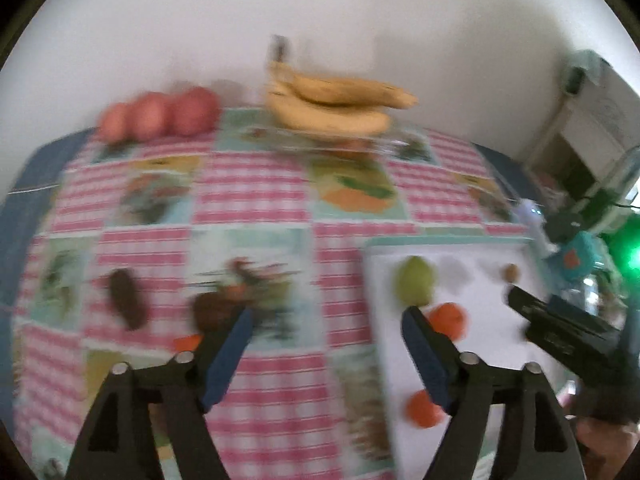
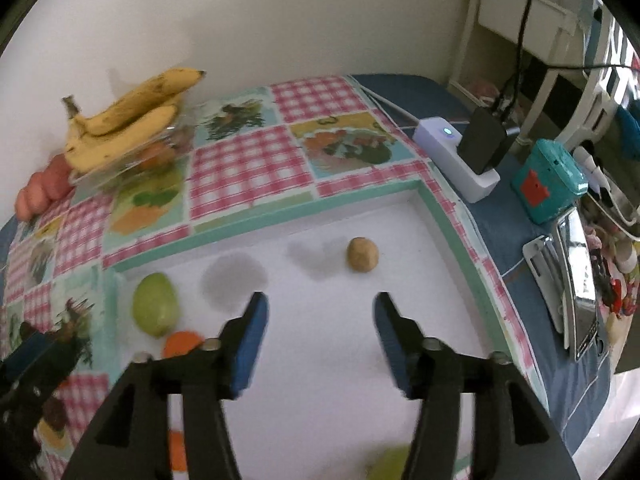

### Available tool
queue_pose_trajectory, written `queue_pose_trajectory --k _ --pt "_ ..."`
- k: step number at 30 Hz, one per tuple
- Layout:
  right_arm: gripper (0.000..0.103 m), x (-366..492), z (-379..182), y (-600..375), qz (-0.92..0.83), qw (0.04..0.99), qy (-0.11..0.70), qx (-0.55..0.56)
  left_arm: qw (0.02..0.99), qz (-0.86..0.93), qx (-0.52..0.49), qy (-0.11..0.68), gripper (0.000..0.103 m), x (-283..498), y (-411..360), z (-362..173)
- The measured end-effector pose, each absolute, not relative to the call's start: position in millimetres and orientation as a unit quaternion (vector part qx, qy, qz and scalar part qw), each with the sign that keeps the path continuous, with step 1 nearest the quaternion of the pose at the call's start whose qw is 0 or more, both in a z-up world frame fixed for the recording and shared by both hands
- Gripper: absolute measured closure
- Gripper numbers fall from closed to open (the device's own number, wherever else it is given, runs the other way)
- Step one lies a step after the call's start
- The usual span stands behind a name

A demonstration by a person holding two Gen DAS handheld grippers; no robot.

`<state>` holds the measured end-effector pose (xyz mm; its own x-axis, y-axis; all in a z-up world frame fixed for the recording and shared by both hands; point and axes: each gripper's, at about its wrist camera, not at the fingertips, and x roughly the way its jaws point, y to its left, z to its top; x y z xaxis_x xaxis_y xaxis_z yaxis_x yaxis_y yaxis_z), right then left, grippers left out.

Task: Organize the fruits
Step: 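Withdraw both open tools from the tray back toward the fruits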

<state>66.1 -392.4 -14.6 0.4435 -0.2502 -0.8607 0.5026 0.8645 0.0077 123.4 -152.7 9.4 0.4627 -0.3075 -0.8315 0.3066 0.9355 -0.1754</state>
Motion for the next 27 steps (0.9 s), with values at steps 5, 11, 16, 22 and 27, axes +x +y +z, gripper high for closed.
queue_pose_trajectory --k 5,11,16,22,27 --pt "0.028 53.2 -8.3 -366.8 -0.201 0.847 0.478 0.116 0.869 -0.095 -0.026 0.484 0.0 118.8 -90.0 10.1" --pt "0.011 35.9 -9.5 -347.5 -0.17 0.852 0.475 0.139 0.88 -0.036 -0.046 0.471 0.0 104.0 -37.9 14.6" --pt "0.01 23.2 -10.9 -337.1 -0.161 0.853 0.474 0.15 0.889 -0.032 -0.057 0.453 0.0 91.6 -16.7 28.0" --pt "0.01 10.4 -4.8 -327.4 -0.129 0.867 0.448 0.174 0.889 -0.007 -0.101 0.447 0.0 85.2 2.2 40.6" --pt "0.01 11.0 -4.2 -317.6 -0.128 0.872 0.446 0.159 0.882 -0.006 -0.125 0.454 0.0 92.3 14.8 36.7"
